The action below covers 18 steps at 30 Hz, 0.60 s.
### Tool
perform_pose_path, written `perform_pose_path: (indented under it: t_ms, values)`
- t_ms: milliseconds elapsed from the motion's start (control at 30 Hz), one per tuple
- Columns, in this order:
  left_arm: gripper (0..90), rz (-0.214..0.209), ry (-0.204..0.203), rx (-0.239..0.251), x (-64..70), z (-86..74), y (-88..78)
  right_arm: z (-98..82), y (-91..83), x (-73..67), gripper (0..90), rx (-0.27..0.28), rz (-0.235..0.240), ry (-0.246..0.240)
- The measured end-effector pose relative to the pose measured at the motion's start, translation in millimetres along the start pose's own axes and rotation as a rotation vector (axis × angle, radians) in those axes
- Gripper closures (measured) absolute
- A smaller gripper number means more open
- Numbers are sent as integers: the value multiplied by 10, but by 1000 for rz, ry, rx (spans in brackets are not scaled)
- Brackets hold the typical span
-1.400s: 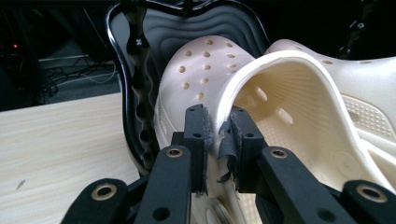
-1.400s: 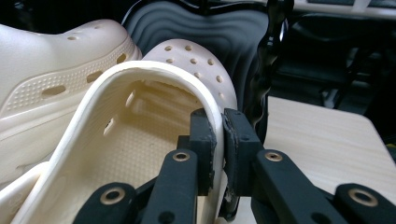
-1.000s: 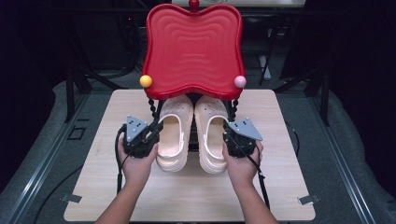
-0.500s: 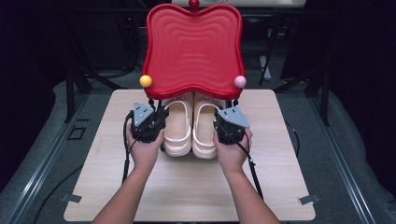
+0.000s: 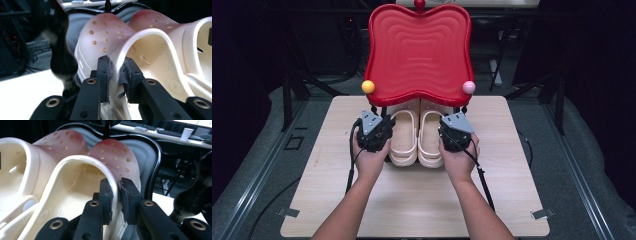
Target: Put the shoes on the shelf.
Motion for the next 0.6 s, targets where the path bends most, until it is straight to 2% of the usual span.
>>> perform_pose_path:
  t_ms: [67,167,400,433,600]
  values:
    - [751,-3,-7,8,9,-8,-12,-40,13,7,773,-21,13,1]
    - [725,-17,-37,24,16,-4,-18,-51,5,15,753,-6,33,15]
    - [669,-36,-52,23,22,-6,-27,-46,-16,7,718,-10,58,18]
    - [658,-42,-67,25,24,-6,-28,-53,-17,7,702,-19,67,22]
    - [636,-43,-60,20,30,-11,-32,-80,-33,-5,689,-27,79,14]
Point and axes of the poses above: each handheld gripper's, and its own axes: y roughly forward along the jaws, z roughly out of its top, x roughly to its right, the point moved 9 cm from there along y, roughly forward along the jaws, and after that the axes turned 11 degrees about -z, right-handed, at the moved point
